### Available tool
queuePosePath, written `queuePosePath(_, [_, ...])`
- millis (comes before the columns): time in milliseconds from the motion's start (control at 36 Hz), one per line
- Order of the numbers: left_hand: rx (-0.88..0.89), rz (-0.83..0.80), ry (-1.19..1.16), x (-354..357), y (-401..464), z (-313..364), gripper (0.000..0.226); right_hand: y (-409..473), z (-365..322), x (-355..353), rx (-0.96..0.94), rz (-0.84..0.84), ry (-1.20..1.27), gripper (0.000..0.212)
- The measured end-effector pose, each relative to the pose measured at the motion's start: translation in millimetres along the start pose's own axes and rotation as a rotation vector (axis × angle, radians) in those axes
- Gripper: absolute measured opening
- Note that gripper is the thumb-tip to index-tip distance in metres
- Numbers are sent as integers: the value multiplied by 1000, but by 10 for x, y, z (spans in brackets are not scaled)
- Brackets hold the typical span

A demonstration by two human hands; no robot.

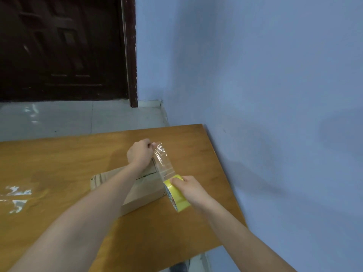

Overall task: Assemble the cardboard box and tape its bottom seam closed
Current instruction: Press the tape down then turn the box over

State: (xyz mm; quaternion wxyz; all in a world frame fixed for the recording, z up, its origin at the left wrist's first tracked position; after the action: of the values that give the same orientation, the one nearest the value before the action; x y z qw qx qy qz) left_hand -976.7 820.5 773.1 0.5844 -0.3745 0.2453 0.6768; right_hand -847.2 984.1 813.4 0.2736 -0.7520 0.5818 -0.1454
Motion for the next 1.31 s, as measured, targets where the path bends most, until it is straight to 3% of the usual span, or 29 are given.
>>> queuePosePath(278, [-46,-40,-133,150,-29,-270,37,46,143,-26,13,-15,-27,27])
queuePosePath(500, [-44,-19,-105,245,-21,-341,33,96,322,30,98,-70,-7,12])
queuePosePath(1306, [-150,-108,-248,256,48,-431,33,189,335,3,79,-8,-47,12])
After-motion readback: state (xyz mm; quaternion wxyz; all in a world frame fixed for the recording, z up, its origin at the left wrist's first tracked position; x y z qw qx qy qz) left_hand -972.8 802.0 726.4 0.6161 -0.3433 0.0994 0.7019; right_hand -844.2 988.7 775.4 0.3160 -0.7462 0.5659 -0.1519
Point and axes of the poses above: each hand's wrist, its own y-axis towards the middle knuckle, its own x-axis out of the palm, z = x × y, the point moved 6 cm from there along y, towards the middle knuckle
